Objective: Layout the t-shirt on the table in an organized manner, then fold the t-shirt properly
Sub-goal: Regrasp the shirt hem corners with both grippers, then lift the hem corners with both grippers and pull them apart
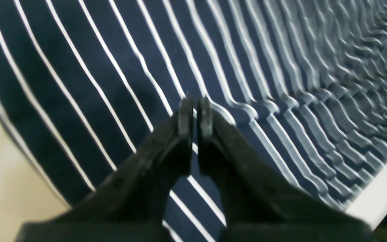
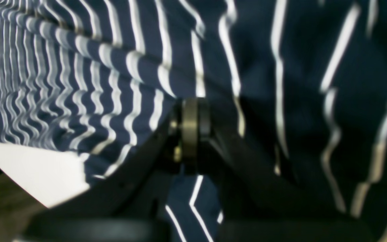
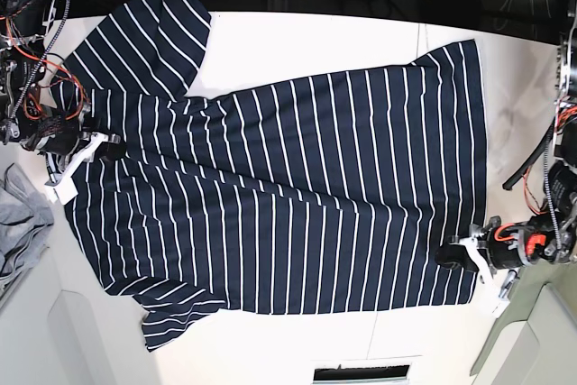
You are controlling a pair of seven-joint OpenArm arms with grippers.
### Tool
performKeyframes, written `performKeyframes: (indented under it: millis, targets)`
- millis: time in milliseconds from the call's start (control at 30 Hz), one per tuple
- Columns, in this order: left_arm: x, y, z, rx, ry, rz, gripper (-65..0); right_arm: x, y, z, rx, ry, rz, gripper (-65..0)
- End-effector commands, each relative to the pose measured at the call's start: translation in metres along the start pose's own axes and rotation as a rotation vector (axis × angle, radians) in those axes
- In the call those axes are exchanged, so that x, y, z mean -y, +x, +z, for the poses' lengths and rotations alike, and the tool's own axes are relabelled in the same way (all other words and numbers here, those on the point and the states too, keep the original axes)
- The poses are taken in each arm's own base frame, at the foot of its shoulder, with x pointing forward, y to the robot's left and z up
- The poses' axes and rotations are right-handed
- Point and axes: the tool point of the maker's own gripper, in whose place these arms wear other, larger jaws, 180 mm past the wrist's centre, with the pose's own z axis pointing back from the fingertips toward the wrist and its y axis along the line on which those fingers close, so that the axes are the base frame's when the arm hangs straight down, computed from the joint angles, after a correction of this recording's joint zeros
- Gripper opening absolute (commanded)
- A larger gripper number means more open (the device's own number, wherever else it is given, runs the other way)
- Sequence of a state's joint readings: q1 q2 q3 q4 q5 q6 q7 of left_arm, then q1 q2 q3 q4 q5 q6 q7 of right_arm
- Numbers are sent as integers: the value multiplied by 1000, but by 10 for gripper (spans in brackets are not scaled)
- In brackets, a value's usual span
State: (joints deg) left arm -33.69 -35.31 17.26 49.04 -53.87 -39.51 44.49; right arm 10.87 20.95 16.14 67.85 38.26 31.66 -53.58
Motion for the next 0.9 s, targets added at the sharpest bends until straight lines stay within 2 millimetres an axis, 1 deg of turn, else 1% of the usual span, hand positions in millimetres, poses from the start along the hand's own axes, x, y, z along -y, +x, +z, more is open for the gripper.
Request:
performKeyframes:
  millis: [0,33,67,100,167,233,333,400,467,567,600,667,700,733,767,833,867]
  targets:
    - [-3,15,19,39,-7,-14,-600,7,14,16,36,-18,25,-650]
    - [-2,10,28,30,-24,-9,-599,10,11,22,33,-23,27,-650]
    - [0,3,35,10,-36,-10,-580,14,7,28,34,-33,28,-650]
    - [1,-7,42,-20,-45,-12,-546,18,1,33,31,-44,26,-650]
    - [5,-32,52,-88,-62,-12,-469,27,-11,45,22,-68,20,-650]
    - [12,-59,60,-151,-87,-10,-433,35,-25,58,7,-87,7,-650]
    - [26,-97,69,-227,-119,-28,-432,50,-53,78,-22,-132,-16,-650]
    - [37,-117,72,-260,-141,-39,-432,59,-70,90,-30,-152,-58,-650]
    - [45,-131,75,-266,-156,-26,-420,67,-85,102,-32,-165,-105,-650]
    - [48,-146,82,-247,-155,16,-397,78,-102,118,-36,-200,-152,-650]
    - [48,-150,85,-238,-152,38,-391,80,-109,121,-45,-207,-161,-611]
    - [44,-158,92,-218,-138,79,-391,80,-122,123,-72,-211,-171,-463]
    - [43,-161,94,-207,-132,100,-391,79,-126,123,-82,-210,-174,-403]
    - [42,-164,97,-195,-125,119,-391,78,-130,122,-92,-207,-174,-357]
    - [40,-166,99,-183,-121,139,-391,77,-131,120,-91,-204,-170,-328]
    - [39,-171,105,-163,-113,173,-387,75,-131,117,-89,-197,-166,-320]
    - [37,-175,108,-158,-106,189,-367,74,-130,114,-83,-193,-164,-320]
